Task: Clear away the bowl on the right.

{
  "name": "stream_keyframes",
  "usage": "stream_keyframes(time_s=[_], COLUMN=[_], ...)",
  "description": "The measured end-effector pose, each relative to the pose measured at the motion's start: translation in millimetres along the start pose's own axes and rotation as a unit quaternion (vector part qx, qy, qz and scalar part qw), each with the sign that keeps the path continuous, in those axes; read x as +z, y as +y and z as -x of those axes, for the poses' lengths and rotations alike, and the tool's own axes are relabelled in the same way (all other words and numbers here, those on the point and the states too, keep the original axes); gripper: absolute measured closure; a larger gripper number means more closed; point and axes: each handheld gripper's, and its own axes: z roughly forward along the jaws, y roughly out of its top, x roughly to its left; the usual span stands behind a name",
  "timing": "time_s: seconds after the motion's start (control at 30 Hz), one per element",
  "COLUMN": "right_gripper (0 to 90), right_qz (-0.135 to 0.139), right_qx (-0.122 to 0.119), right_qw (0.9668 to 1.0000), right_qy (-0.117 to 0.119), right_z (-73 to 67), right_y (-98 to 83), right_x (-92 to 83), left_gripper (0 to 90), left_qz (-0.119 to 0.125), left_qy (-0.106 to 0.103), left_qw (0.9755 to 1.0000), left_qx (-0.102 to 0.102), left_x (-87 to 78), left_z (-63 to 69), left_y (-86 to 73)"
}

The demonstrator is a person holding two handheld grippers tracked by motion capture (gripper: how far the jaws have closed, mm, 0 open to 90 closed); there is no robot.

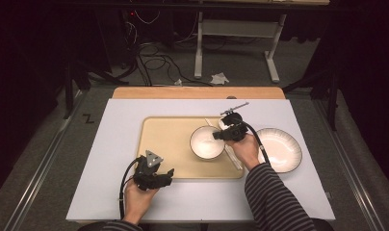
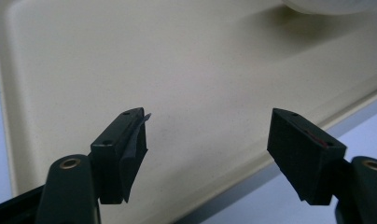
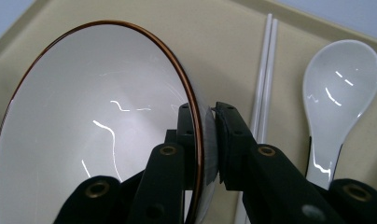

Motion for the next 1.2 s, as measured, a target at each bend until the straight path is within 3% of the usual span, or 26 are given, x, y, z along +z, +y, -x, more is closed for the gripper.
stream_keyframes(time_s=[0.6, 0.73, 0.83, 1.07, 1.2], right_gripper=[82.8, 82.8, 82.7, 82.2, 82.1], right_qz=[-0.021, -0.031, -0.041, -0.042, -0.039], right_qx=[0.044, 0.06, 0.056, 0.092, 0.089], right_qw=[0.9981, 0.9968, 0.9965, 0.9943, 0.9947], right_qy=[-0.038, -0.042, -0.047, -0.032, -0.033], right_z=[18.3, 22.9, 24.3, 36.5, 37.3], right_y=[34.7, 40.2, 42.9, 46.6, 53.6], right_x=[33.7, 45.0, 54.6, 66.4, 72.4], left_gripper=[28.6, 28.6, 28.6, 28.6, 28.6], left_qz=[-0.004, 0.0, 0.004, 0.006, 0.005], left_qy=[-0.013, -0.01, -0.008, 0.006, 0.016], left_qw=[0.9999, 0.9999, 0.9999, 0.9998, 0.9995], left_qx=[0.007, 0.003, -0.006, -0.019, -0.028], left_x=[13.9, 11.3, 7.4, -3.1, -7.6], left_z=[0.6, -0.1, -1.3, -3.2, -4.5], left_y=[11.3, 10.0, 7.3, -2.7, -8.1])
